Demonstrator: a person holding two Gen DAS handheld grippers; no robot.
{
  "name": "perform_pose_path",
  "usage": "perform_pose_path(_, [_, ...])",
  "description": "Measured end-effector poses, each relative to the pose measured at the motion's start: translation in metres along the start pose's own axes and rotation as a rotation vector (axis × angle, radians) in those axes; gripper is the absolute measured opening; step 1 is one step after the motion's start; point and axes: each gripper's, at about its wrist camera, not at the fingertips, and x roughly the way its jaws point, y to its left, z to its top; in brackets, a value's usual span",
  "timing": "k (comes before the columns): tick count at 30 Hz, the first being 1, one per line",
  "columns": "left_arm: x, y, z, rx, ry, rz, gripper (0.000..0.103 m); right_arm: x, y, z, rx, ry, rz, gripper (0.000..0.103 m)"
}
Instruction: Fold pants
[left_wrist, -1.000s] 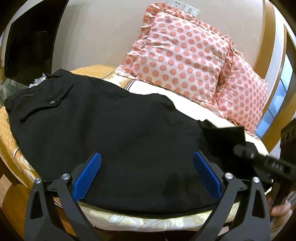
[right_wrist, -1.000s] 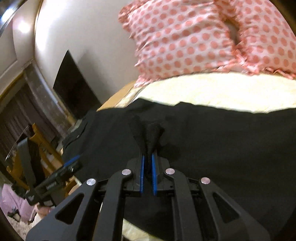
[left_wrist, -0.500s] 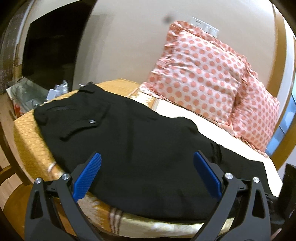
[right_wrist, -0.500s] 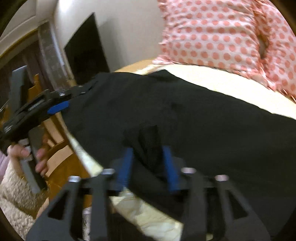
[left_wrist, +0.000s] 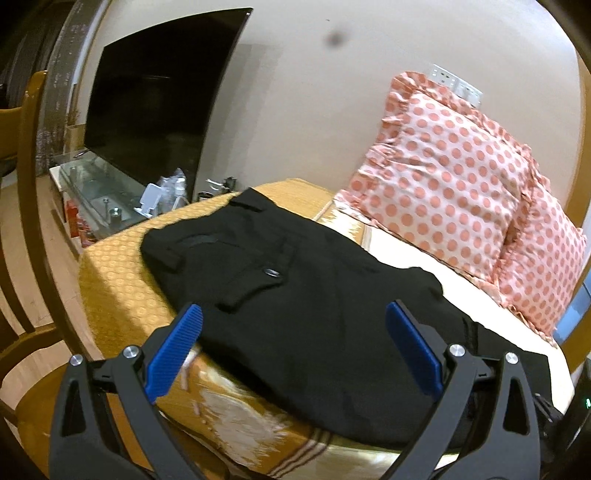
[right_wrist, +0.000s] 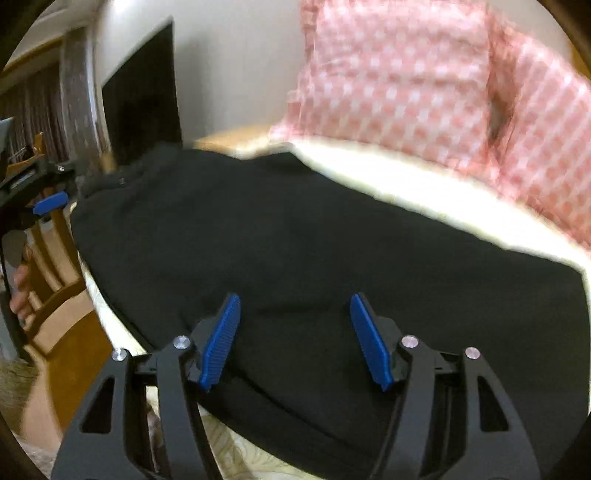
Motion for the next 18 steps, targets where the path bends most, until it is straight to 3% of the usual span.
perform_pose_path(2, [-0.001, 0.008, 0.004, -0.005, -0.002, 0.019, 0.1, -0.006, 0.001, 0.0, 0.006, -0.02, -0.008, 0.065])
perform_pose_path(4, [0.0, 0.019, 0.008, -0.028, 0.007, 0.024, 0.1, 0.0, -0.002, -0.001, 0.032, 0.025, 0.038, 0.065])
perform_pose_path(6, [0.004, 0.035, 0.014, -0.079, 0.019, 0.019, 0.1, -0.001, -0.007, -0.002, 0.054, 0.017, 0.063, 0.066])
perform_pose_path(11, [0.03, 0.07, 0.031, -0.214, 0.13, -0.062, 0.099, -0.001, -0.01, 0.0, 0.075, 0.018, 0.076, 0.069])
perform_pose_path(18, [0.065, 0.098, 0.039, -0.356, 0.226, -0.089, 0.098, -0.002, -0.009, 0.002, 0.077, 0.021, 0.076, 0.072])
